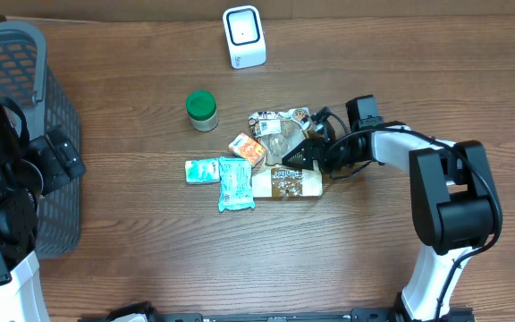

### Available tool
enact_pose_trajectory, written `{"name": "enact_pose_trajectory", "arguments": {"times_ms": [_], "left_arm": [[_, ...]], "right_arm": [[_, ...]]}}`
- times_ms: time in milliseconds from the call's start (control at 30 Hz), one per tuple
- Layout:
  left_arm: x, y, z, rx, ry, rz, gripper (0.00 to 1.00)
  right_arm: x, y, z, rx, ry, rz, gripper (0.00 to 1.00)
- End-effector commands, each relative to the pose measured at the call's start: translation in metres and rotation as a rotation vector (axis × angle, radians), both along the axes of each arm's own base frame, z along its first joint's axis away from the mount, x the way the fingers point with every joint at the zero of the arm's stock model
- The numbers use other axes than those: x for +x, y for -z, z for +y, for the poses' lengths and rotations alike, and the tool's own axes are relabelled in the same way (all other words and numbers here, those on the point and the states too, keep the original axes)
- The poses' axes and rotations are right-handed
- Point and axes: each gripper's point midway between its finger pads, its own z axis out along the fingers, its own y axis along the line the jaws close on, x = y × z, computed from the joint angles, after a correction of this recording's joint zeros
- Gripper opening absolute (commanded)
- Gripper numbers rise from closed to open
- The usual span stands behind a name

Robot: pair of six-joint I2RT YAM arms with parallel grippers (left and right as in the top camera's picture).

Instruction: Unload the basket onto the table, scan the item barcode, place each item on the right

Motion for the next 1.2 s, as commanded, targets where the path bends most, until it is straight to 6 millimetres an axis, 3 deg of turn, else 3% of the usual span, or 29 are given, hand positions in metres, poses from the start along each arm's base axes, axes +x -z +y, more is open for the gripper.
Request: {"name": "enact_pose_trajectory", "arguments": {"times_ms": [0, 167, 333, 467, 533, 700, 900, 1167], "left_arm": [[-0.003, -0.01, 0.002, 0.004, -0.027, -0.038, 1.0], [-0.003, -0.01, 0.002, 0.004, -0.027, -0.038, 1.0], [-0.003, -0.01, 0.002, 0.004, -0.028, -0.037, 1.0], [-0.003, -0.01, 0.002, 0.003, -0.027, -0.037, 1.0], [-0.003, -0.01, 0.002, 0.004, -0.027, -0.038, 1.0], [-0.003, -0.01, 0.002, 0.003, -0.027, -0.037, 1.0], [-0.003, -0.01, 0.002, 0.004, -0.027, -0.038, 1.0], [-0.003, -0.01, 0.002, 0.004, -0.028, -0.038, 0.99]], "right_arm": [[-0.005, 0.03, 0.004, -0.098, -0.022, -0.005, 0.68], [0.005, 0.026, 0.015, -0.079, -0.008, -0.046, 0.68], [0.013, 0.022, 0.017, -0.061, 0.023, -0.052, 0.6], [0.012, 0.021, 0.018, -0.05, 0.018, -0.046, 0.37], [0.011, 0.019, 0.019, -0.041, 0.015, -0.044, 0.21], [0.012, 0.009, 0.012, -0.02, 0.029, -0.027, 0.05], [0.012, -0.037, -0.002, 0.008, 0.062, -0.048, 0.04], [-0.002, -0.132, -0.004, 0.045, 0.06, -0.222, 0.04]]}}
